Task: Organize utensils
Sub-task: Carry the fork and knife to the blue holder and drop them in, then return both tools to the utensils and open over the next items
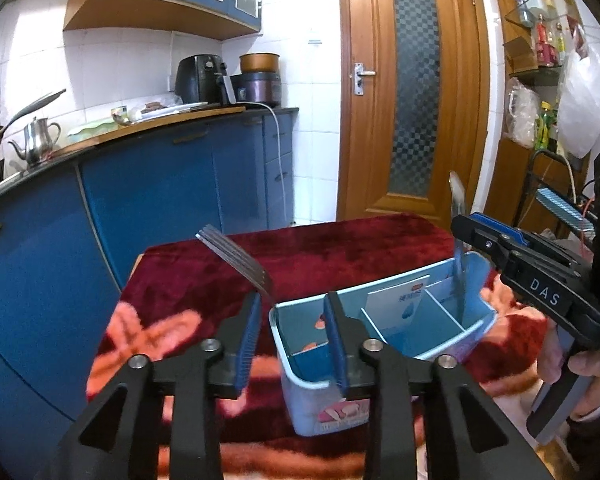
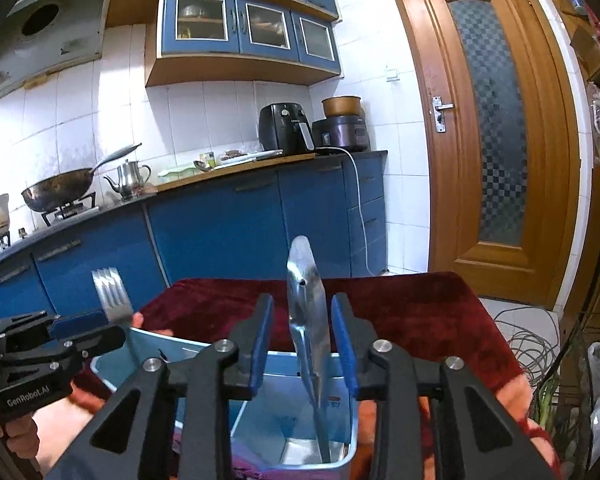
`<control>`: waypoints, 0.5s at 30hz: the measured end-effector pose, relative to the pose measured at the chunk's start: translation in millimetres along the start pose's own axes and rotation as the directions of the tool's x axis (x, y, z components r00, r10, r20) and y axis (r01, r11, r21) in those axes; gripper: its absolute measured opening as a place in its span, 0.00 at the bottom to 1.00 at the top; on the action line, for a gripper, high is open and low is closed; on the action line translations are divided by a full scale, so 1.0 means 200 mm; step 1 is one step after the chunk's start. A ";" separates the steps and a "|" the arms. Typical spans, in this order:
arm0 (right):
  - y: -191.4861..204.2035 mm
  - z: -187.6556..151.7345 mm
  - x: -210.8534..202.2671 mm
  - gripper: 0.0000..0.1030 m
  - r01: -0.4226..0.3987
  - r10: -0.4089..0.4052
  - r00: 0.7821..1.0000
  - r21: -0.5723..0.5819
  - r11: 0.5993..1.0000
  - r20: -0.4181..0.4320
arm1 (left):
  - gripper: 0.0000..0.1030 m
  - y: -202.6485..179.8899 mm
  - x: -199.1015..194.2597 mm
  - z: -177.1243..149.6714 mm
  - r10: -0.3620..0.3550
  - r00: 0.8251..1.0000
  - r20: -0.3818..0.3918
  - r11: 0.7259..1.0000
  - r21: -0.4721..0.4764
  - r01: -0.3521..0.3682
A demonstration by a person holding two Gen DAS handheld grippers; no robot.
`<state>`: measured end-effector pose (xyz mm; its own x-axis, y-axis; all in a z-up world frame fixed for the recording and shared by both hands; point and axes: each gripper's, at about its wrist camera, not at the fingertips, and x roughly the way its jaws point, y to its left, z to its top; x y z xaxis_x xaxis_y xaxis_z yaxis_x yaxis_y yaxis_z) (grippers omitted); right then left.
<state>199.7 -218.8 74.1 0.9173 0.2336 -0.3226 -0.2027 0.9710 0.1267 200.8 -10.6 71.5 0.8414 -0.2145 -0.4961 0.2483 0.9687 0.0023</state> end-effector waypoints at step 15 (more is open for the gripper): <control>0.11 0.08 -0.35 0.50 -0.060 0.060 0.997 -0.010 0.998 -0.040 | 0.41 0.02 -0.31 -0.03 0.002 1.000 -0.020 0.999 -0.041 -0.003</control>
<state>135.9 -215.5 115.0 0.8890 0.2931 -0.3518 -0.2611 0.9556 0.1363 146.3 6.4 96.6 0.8321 -0.2100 -0.5133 0.2259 0.9736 -0.0322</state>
